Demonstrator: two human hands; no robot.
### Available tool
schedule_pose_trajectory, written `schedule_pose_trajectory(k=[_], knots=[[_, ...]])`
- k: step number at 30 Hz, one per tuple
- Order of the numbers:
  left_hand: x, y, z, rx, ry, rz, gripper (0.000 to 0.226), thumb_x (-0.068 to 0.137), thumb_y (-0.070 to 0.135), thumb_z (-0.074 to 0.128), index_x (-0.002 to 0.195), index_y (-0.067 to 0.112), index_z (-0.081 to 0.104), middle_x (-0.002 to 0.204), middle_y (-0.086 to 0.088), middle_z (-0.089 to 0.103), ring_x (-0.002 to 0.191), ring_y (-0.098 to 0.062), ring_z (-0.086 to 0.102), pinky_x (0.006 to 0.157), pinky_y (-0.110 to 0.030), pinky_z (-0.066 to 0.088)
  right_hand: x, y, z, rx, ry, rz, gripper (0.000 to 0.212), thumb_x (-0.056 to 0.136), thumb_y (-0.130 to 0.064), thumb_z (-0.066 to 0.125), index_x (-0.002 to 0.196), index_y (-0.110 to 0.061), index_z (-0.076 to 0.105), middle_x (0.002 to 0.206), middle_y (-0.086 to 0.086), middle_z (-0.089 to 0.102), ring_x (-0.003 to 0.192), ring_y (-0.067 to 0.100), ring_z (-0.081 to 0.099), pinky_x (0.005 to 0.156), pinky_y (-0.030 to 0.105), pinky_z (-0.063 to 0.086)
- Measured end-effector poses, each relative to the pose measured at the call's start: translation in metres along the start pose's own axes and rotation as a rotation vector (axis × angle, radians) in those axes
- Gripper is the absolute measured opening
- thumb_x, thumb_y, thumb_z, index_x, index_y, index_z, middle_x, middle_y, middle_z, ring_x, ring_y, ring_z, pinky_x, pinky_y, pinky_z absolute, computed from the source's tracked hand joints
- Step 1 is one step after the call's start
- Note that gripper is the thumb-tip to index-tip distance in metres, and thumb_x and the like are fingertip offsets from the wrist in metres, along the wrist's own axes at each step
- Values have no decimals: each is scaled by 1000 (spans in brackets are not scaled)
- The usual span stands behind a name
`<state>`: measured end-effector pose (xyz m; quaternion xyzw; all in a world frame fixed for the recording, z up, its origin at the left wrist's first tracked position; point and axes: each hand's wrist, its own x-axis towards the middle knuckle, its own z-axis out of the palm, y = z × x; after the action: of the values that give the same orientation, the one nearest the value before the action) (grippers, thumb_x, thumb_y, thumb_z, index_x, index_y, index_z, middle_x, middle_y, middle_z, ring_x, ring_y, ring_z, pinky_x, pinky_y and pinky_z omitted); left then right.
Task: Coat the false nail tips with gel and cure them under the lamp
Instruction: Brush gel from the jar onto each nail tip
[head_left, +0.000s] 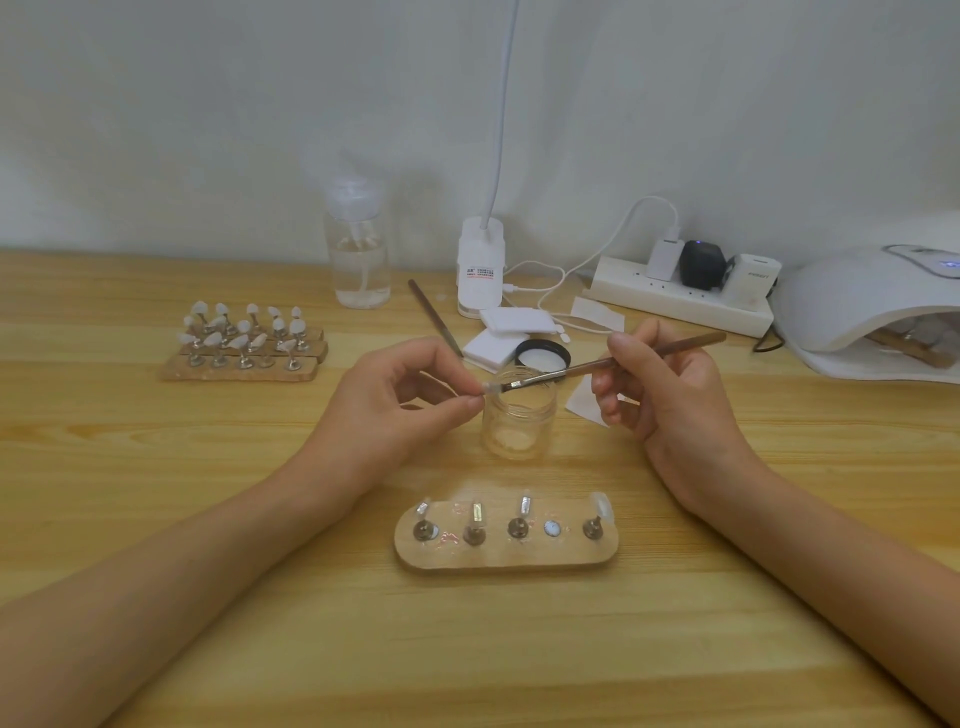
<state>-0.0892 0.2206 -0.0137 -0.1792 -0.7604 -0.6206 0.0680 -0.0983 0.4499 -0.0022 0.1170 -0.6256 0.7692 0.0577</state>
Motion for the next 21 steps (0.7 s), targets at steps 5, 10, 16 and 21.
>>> schedule_pose_trajectory(k=[5,10,16,21], knots=[[-1,0,0,3,-3,3,12,81,3,77,78,10,67,77,8,69,70,-5,63,61,-20,49,0,-1,-1,35,-6,-23,20,83,-26,64,71,-16,51,61,1,63,55,11,57,48,19,46],[-1,0,-1,9,-9,11,13,81,3,76,78,12,67,78,9,69,72,-6,63,60,-20,50,0,0,0,-19,-3,-19,20,87,-23,63,74,-14,51,62,2,64,54,12,57,49,20,46],[-2,1,-2,26,-11,20,16,81,4,76,76,16,68,79,9,70,72,-5,63,62,-19,49,0,-1,0,11,-35,-44,19,86,-25,63,74,-15,51,63,2,63,55,12,58,50,20,47],[-2,3,0,31,-7,16,18,81,5,77,74,19,67,79,10,69,72,-4,63,63,-26,47,0,0,0,-23,22,-26,20,83,-26,64,75,-14,50,61,2,64,54,11,57,49,20,47]])
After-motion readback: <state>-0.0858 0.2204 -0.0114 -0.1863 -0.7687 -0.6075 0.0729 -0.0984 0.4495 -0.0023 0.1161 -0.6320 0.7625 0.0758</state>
